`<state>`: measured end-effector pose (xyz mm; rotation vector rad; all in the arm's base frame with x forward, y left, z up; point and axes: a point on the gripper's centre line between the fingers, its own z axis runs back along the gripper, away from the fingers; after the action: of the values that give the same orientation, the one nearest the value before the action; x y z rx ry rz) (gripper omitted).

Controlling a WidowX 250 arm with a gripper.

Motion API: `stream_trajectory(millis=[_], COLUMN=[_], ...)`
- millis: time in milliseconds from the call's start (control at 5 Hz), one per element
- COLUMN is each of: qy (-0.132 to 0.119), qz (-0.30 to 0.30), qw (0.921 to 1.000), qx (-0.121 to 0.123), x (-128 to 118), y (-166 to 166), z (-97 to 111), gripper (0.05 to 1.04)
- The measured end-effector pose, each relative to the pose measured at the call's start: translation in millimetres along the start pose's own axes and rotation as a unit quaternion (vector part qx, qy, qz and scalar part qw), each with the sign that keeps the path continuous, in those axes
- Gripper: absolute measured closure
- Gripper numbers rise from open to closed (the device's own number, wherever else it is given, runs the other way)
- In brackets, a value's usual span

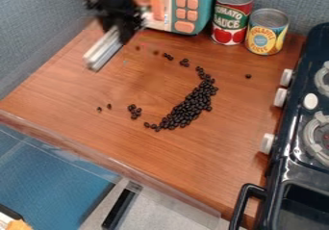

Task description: Sweep into pile

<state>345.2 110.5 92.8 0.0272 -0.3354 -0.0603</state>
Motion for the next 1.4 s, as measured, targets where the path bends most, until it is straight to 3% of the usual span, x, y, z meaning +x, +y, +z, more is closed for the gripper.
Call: stream_trajectory(millis=[200, 400, 800, 1000, 1400], qy=[0.011, 0.034, 0.066, 0.08, 0.081], qz=[0.082, 0.114, 0.085, 0.071, 0.071], qw=[0.9964, 0.9925, 0.9941, 0.9942, 0.9939], qx=[-0.019, -0.026, -0.014, -0.009, -0.022], x=[-20, -40, -52, -53, -55], y=[24, 26, 18, 12, -9], z=[-1, -17, -54, -63, -67], gripper=[0.705, 0.705, 0.705, 0.705, 0.705])
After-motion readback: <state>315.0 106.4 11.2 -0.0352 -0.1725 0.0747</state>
